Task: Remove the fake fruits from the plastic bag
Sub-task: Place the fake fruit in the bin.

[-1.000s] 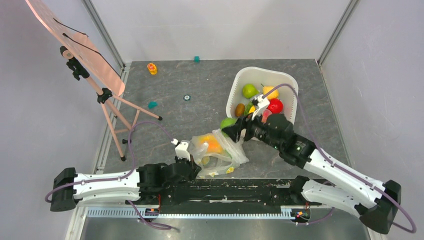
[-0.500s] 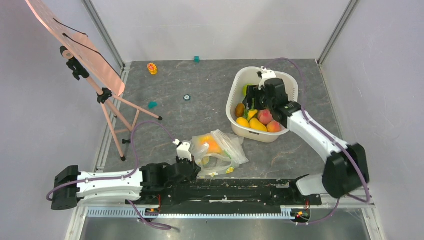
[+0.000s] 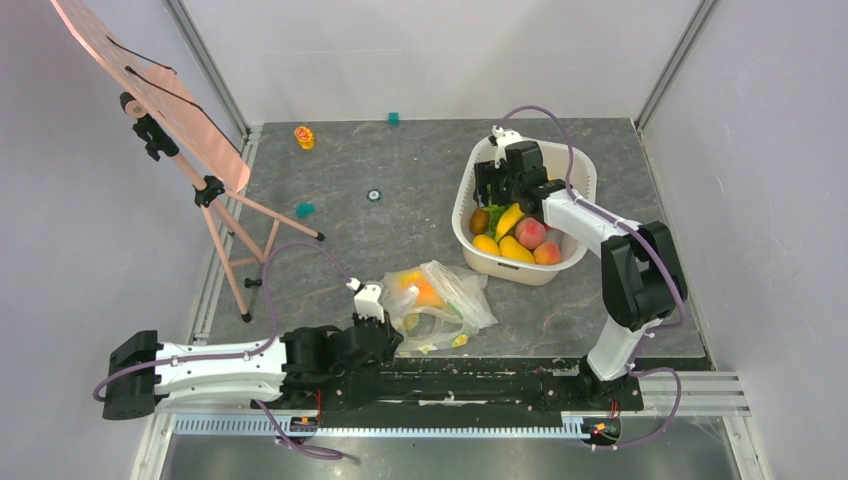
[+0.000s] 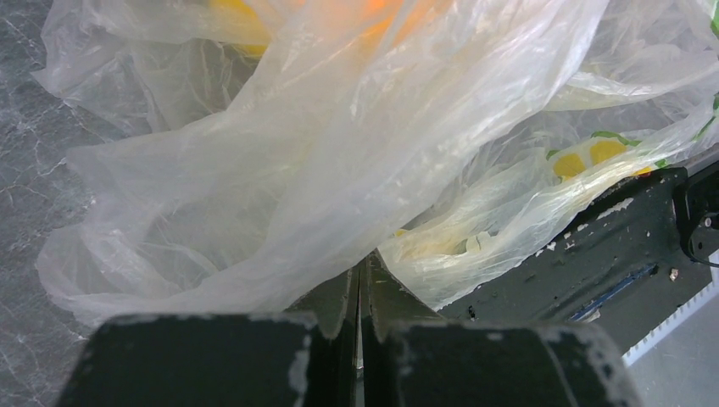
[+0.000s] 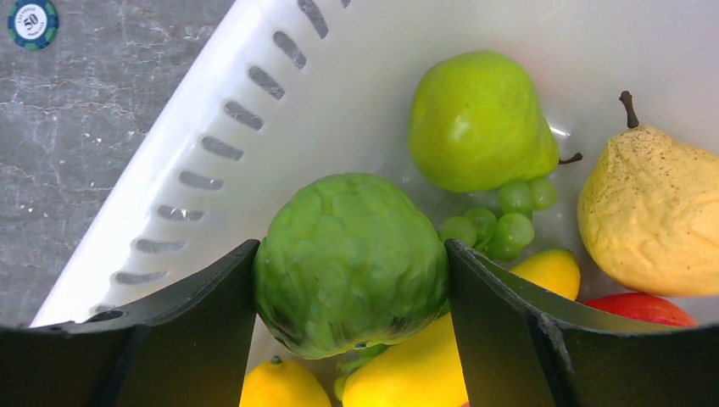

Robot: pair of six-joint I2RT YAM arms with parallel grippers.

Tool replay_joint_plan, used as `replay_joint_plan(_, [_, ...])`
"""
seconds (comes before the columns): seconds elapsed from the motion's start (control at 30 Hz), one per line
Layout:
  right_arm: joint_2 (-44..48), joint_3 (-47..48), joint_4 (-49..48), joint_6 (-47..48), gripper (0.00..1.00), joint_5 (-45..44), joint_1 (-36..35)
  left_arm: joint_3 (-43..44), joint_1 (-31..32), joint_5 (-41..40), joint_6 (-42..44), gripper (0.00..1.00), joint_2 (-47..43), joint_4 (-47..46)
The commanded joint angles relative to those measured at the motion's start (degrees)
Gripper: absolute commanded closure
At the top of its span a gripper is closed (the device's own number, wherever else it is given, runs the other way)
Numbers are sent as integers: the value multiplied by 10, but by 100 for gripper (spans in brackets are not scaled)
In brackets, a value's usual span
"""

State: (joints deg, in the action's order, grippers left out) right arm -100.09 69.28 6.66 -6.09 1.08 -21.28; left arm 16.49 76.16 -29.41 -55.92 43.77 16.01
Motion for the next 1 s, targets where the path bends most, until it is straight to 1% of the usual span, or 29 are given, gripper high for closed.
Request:
replay_joint_plan(0.0, [-24, 34, -27, 18, 41, -7, 5, -2, 2, -8, -2, 98, -10, -26])
replay_joint_plan(0.13, [-40, 42, -21, 28, 34, -1, 5, -4, 2, -12, -5, 98, -17, -20])
replay_joint_plan(0.3, [-40, 43, -14, 35, 18, -4, 6, -12, 2, -14, -12, 98, -28, -20])
replay_joint_plan(0.43, [-16, 44, -7, 51, 6, -7, 6, -13, 2, -22, -18, 98, -31, -14])
replay_joint_plan(0.47, [-8, 46, -3, 56, 2, -25, 6, -12, 2, -24, -18, 98, -33, -13])
replay_joint_plan(0.53, [7, 51, 7, 56, 2, -27, 6, -11, 2, -26, -18, 98, -34, -15])
replay_joint_plan(0.57, [15, 56, 17, 72, 2, -27, 6, -11, 2, -26, -18, 98, -34, -17])
replay_joint_plan(0.67, [54, 48, 30, 65, 2, -27, 6, -9, 2, -25, -17, 98, -31, -19])
replay_joint_plan(0.73, [98, 19, 17, 62, 2, -13, 6, -5, 2, -23, -15, 98, -29, -19])
replay_joint_plan(0.8, [135, -20, 0, 51, 2, 44, 7, 1, 1, -19, -9, 98, -25, -20])
replay_joint_plan(0.83, [155, -51, -14, 53, 2, 47, 6, 4, 2, -19, -8, 98, -22, -20])
replay_joint_plan(0.9, [189, -94, -45, 54, 2, 26, 6, 7, 2, -18, -6, 98, -18, -22])
replay_joint_plan(0.97, [213, -114, -57, 82, 2, 32, 8, 10, 2, -15, -3, 98, -15, -25])
